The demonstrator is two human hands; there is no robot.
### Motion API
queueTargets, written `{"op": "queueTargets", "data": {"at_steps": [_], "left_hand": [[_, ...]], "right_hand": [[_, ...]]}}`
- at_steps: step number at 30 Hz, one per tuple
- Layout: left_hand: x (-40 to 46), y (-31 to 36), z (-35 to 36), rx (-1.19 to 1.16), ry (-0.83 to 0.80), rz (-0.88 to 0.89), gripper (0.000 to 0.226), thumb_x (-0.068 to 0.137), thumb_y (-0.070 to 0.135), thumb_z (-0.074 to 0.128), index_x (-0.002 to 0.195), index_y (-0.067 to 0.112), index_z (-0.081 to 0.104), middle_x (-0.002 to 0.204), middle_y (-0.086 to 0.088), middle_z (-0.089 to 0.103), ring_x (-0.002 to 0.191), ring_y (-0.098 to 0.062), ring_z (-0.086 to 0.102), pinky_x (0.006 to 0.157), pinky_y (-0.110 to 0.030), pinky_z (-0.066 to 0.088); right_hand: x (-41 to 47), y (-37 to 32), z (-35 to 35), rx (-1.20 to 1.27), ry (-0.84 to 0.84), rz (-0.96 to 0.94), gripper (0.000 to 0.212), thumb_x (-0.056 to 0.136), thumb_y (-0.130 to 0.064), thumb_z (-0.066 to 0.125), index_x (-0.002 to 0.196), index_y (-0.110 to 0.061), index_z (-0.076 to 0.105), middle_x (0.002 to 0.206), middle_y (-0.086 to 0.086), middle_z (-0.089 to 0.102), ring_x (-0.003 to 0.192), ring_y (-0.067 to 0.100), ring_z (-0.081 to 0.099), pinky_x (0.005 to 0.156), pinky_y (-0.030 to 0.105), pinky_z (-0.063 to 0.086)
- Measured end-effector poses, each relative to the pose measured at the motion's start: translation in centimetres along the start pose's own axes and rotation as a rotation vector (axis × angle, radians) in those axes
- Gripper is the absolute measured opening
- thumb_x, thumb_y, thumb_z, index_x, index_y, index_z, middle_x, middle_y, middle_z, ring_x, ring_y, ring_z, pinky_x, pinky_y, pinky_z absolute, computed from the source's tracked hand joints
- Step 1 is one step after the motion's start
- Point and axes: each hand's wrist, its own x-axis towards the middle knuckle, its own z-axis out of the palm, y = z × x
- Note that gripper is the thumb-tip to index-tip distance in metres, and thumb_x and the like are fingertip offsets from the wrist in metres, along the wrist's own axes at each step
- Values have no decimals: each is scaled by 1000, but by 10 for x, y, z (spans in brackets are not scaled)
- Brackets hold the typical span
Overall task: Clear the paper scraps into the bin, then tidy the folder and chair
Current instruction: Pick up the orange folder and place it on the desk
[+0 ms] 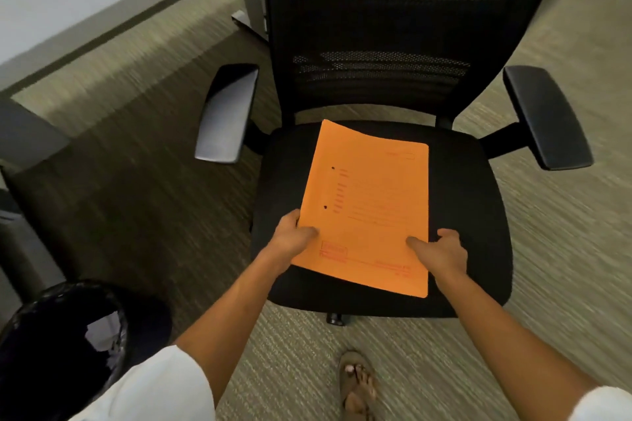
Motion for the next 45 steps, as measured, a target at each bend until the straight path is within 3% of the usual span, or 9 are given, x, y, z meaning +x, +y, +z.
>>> {"op": "queueTargets", "data": {"at_steps": [3,6,11,16,22,27,32,41,45], "left_hand": [[-9,-5,1,-158,-50,46,35,91,4,57,115,30,58,110,9,68,101,-11,64,66,-24,49],[-20,-10,-1,-223,-39,80,34,89,5,57,112,31,61,113,8,70,106,-14,64,77,-33,52],[-45,-14,-9,-282,16,115,36,87,7,60,113,32,60,118,5,68,113,-20,63,99,-52,52],[-79,-15,-29,-402,77,182,40,84,7,61,110,37,59,114,6,70,109,-19,67,89,-49,57],[-127,-15,-65,-487,144,234,36,74,14,56,102,36,61,102,11,73,95,-9,71,66,-25,56],[-176,-6,-104,-602,290,265,20,97,10,54,110,25,60,105,2,74,91,-17,74,65,-29,61],[-230,9,-139,-672,395,317,24,98,36,59,119,25,57,110,0,75,95,-24,76,73,-41,64],[-323,27,-196,-729,563,359,36,91,43,59,119,20,58,110,-9,75,92,-31,76,76,-53,63],[-361,34,-215,-771,627,349,28,94,40,58,116,23,59,106,-9,76,88,-32,76,71,-52,63]], "right_hand": [[7,6,-3,133,-74,37,47,85,-37,76,122,-15,57,105,3,63,89,22,61,78,39,53],[7,14,-5,214,-112,19,19,88,-36,74,95,-22,63,99,5,70,86,23,67,83,45,59],[-15,6,-15,472,-278,-42,5,96,-28,69,98,-25,67,107,6,72,98,27,71,81,48,60],[-47,-20,-27,521,-357,-200,7,98,-24,65,99,-29,70,108,2,74,98,23,71,73,41,59],[-91,-64,-34,491,-428,-376,10,97,-24,65,98,-32,71,98,-3,78,88,15,75,66,33,59],[-144,-110,-41,438,-504,-509,10,95,-29,66,99,-37,70,97,-12,78,87,10,76,55,22,59],[-199,-153,-47,371,-566,-563,27,94,-34,67,83,-59,70,96,-21,76,85,2,74,58,22,58],[-289,-211,-59,345,-677,-690,16,94,-33,67,109,-27,70,104,-1,78,93,17,76,79,43,61],[-324,-234,-65,320,-714,-750,14,94,-33,67,106,-27,69,102,0,78,89,15,76,74,38,61]]}}
